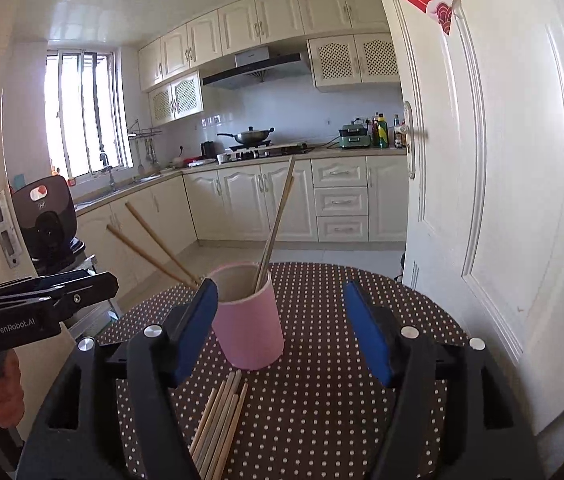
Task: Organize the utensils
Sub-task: 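Open both grippers and withdraw them from the pink cup, then lower the right gripper onto a chopstick in the pile and close on it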
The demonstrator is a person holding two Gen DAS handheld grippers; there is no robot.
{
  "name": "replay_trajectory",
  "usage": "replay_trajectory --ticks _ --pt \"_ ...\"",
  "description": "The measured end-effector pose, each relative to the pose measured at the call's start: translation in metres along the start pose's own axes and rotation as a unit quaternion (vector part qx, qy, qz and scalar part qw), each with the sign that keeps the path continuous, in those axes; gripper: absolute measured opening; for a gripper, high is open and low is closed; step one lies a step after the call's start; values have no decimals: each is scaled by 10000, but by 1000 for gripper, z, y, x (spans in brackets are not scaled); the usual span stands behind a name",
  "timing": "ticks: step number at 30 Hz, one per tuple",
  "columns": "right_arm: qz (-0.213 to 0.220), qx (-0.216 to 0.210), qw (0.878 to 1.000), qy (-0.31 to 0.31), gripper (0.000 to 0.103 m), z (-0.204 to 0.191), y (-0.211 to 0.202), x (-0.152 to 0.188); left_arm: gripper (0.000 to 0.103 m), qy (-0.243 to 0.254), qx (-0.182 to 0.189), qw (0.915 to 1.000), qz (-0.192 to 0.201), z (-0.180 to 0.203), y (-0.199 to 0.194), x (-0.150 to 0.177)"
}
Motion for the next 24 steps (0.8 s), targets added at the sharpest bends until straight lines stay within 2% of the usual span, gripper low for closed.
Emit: replay_trajectory --ticks 10,17,24 --pt "-573 -20 9983 55 68 -1 1 34 62 -102 -77 9992 -368 -7 8 38" --pt "-1116 35 9936 156 71 3 12 60 64 -122 -425 9955 -833 -14 25 69" --pt "-1618 96 9866 162 77 2 26 80 64 -135 -565 9912 -1192 -18 37 93"
Point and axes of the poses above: each gripper's, at about its wrist camera, not at the fingertips, and y roughly the way its jaws point, z to its right, x to its underside, the point moved 3 cm from there along y, roughly the way its jaws point, and after that the axes turned 6 degrees about -x, right-handed, at the moved point
